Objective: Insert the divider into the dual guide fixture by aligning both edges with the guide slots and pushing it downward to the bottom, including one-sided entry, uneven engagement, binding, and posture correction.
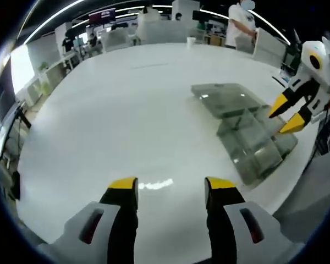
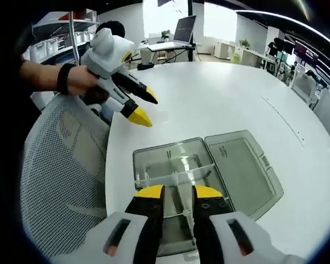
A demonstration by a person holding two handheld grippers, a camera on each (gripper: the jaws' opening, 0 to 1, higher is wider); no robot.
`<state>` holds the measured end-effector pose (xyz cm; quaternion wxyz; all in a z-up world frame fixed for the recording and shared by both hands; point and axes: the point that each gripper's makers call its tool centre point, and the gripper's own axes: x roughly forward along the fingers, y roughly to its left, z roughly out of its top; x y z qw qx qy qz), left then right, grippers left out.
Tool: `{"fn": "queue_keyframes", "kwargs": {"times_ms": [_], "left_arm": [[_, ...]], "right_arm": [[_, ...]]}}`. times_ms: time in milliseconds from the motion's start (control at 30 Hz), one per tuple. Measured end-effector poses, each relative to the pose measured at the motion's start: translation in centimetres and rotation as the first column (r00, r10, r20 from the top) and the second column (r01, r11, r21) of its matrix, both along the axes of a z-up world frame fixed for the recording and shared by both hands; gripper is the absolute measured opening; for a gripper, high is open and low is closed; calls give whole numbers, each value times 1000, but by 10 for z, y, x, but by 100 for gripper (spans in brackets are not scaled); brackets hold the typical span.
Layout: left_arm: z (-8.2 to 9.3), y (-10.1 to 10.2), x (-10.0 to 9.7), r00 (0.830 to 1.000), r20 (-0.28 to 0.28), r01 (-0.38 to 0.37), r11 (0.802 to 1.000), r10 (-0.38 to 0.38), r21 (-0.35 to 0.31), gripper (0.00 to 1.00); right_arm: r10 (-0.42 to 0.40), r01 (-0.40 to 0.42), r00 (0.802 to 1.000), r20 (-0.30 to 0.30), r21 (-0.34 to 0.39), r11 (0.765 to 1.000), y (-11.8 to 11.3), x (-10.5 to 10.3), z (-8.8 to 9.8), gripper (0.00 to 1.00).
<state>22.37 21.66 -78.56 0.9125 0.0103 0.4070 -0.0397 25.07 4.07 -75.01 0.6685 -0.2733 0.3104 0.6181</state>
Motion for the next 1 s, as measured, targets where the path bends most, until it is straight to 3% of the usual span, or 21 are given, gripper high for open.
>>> {"fn": "queue_keyframes", "kwargs": {"times_ms": [300,500,800,1000], "left_arm": [[-14,15,-3,999,-32,-18,999,19,27,44],[-23,15,-6,998,-62,11,998,-7,66,41],[-24,13,2,998,-50,40,994,-34,103,36],[-25,14,2,997,-81,-2,997,8,72,35]], "right_arm": [[-51,51,999,-10,42,998,-2,-4,7,16],[-80,81,997,-16,55,995,-6,-9,10,15],[-88,90,996,-29,65,994,-5,-18,8,15],[-98,100,995,-30,68,993,-6,-20,9,14]]}}
